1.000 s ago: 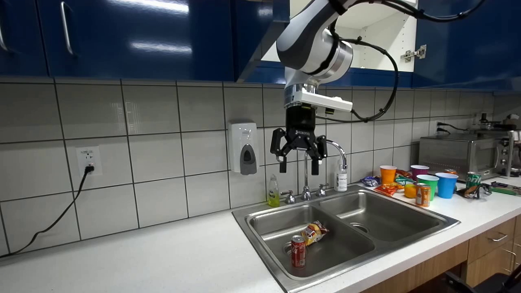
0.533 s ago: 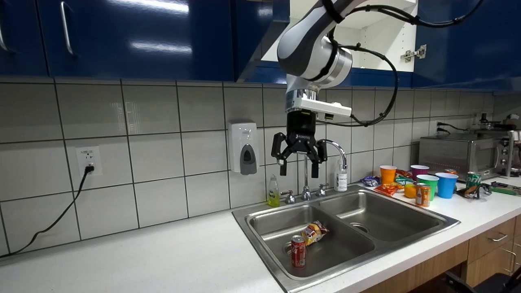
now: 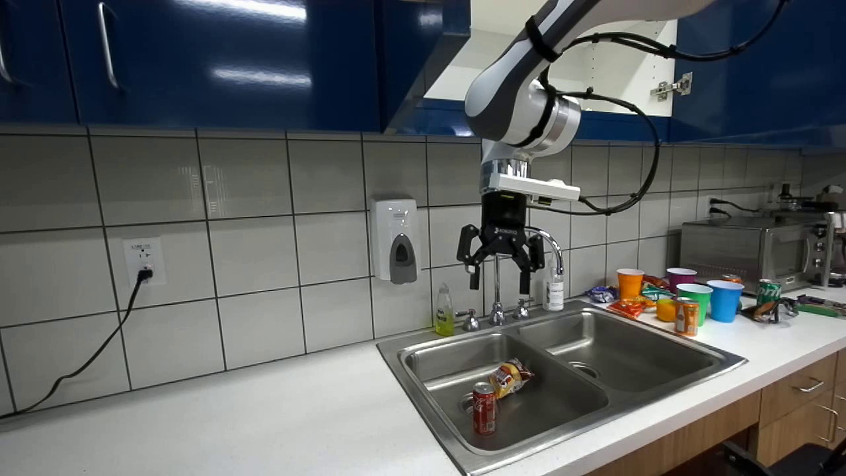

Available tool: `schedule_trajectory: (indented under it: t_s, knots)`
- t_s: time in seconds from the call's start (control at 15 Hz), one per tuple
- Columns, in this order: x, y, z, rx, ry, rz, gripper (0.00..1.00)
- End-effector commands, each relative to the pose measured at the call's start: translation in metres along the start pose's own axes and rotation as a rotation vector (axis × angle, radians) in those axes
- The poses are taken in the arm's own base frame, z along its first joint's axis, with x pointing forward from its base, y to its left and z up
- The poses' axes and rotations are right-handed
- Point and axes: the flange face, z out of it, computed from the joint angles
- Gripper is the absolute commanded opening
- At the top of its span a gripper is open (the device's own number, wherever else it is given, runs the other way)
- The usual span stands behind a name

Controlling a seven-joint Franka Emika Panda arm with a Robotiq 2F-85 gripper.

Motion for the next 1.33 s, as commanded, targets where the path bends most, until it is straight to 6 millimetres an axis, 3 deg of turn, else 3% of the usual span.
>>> schedule_trajectory:
  t_s: [0.0,0.4,0.93,1.27]
  knots:
    - [0.012,0.022,-0.004,-0.007,0.014,0.033,1.00]
    - [0.027,0.049,0.003,-0.033,-0.010,0.033,1.00]
    - [0.042,0.066,0.029,-0.090,-0.048,-0.029,1.00]
    - [0.058,0.092,0.043,-0.098,-0.045,-0.029,1.00]
